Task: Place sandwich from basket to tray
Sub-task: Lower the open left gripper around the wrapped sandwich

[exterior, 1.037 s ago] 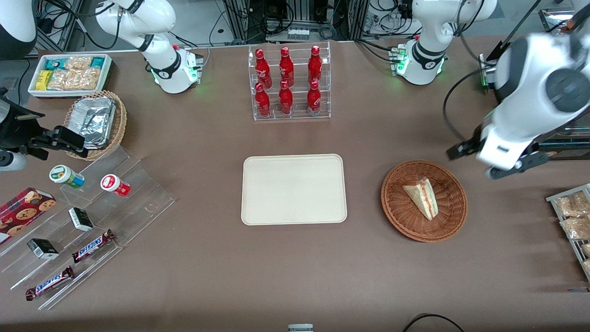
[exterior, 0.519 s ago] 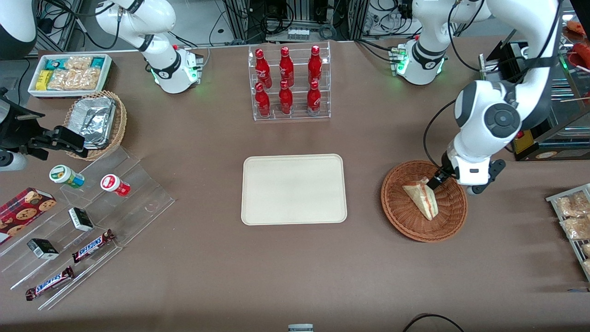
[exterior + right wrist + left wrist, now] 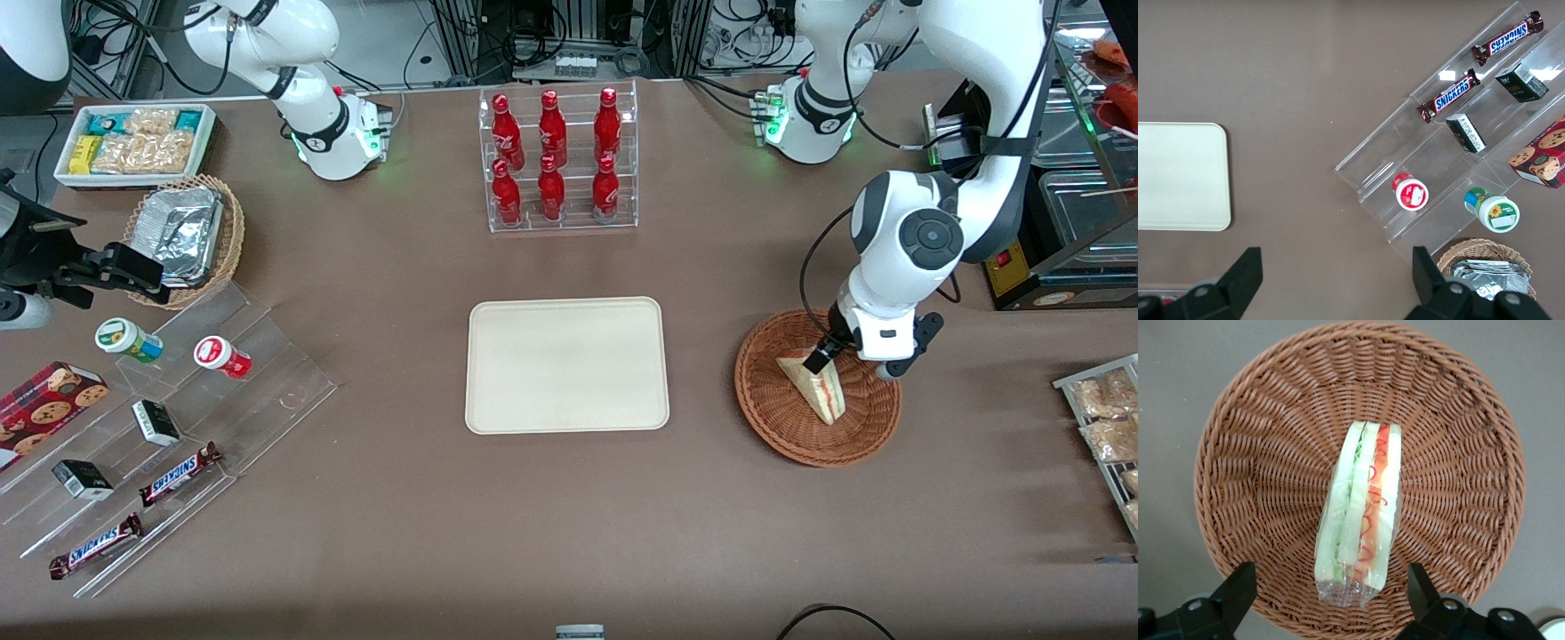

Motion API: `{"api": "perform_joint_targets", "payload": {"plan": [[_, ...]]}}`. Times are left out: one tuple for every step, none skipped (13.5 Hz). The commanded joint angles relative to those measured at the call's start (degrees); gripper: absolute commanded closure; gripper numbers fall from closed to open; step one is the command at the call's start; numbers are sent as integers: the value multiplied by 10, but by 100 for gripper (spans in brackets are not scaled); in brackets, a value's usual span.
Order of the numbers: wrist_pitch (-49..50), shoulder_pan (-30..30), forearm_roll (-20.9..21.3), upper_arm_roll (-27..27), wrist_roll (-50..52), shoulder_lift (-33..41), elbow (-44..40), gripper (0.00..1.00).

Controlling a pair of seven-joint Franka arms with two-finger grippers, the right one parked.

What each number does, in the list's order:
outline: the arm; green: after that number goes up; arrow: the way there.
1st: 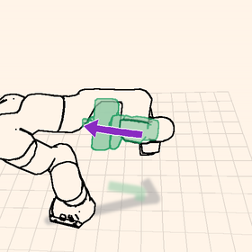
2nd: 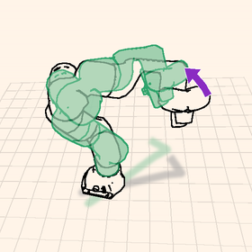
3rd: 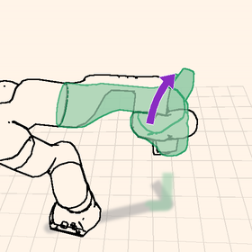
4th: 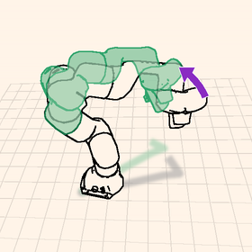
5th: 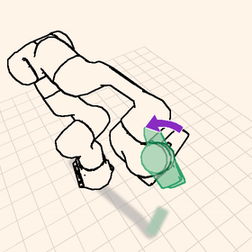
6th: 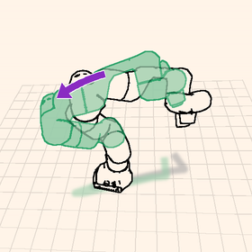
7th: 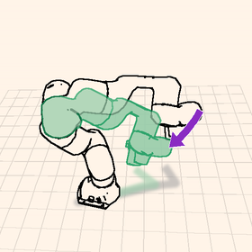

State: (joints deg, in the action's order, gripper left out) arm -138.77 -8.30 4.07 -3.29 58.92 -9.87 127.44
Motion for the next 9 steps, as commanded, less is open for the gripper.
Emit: {"api": "perform_joint_targets", "payload": {"plan": [[-16,-7,22,1,0,-21,-3,0],[-21,-7,33,1,-1,-26,-2,0],[-25,-7,35,1,-1,-33,-2,0],[-26,-7,36,1,-1,-37,-2,0],[-27,-7,36,1,-1,-42,-2,1],[-28,-7,36,1,-1,-44,-3,13],[-28,-7,36,1,0,-46,-10,54],[-22,-6,35,1,0,-51,-23,91],[-20,-7,35,1,3,-60,-39,100]]}}
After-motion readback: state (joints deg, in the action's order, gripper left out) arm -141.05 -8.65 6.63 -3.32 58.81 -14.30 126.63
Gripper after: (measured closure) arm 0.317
